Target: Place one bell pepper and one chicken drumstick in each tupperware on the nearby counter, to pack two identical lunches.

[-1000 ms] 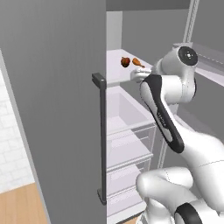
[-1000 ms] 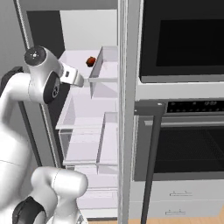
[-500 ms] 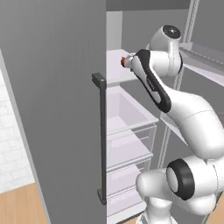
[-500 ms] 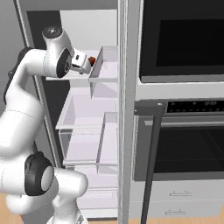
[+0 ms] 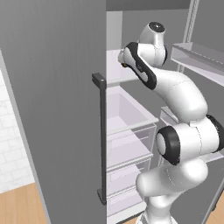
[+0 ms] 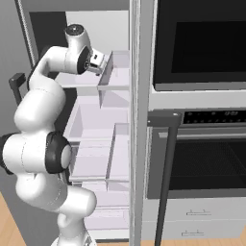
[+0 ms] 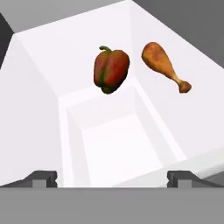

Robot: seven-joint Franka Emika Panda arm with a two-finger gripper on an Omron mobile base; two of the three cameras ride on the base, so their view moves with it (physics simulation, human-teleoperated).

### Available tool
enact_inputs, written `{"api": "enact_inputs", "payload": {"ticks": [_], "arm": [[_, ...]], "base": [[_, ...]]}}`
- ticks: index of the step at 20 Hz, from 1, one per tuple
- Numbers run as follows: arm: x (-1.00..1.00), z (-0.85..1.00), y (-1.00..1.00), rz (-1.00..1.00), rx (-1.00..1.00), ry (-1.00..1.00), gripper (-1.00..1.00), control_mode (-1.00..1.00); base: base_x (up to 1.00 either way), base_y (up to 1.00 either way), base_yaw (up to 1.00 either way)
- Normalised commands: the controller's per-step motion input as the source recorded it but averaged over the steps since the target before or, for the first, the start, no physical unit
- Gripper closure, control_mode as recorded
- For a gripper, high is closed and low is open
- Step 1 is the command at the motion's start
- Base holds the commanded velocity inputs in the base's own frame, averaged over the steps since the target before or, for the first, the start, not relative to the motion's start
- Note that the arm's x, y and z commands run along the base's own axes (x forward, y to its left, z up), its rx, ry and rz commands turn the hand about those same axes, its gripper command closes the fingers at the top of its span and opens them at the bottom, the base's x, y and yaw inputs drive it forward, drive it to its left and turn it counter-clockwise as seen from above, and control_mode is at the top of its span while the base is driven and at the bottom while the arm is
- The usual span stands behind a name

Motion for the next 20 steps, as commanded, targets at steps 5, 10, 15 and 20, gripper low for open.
{"api": "enact_inputs", "payload": {"ticks": [5,10,15,20], "arm": [[0.79,-0.27,0.00,0.00,0.00,0.00,-1.00,-1.00],[0.67,-0.22,0.00,0.00,0.00,-0.02,-1.00,-1.00],[0.60,-0.20,0.00,0.00,0.00,-0.06,-1.00,-1.00],[0.58,-0.18,0.00,0.00,0.00,-0.11,-1.00,-1.00]], "base": [[0.00,0.00,0.00],[0.00,0.00,0.00],[0.00,0.00,0.00],[0.00,0.00,0.00]]}}
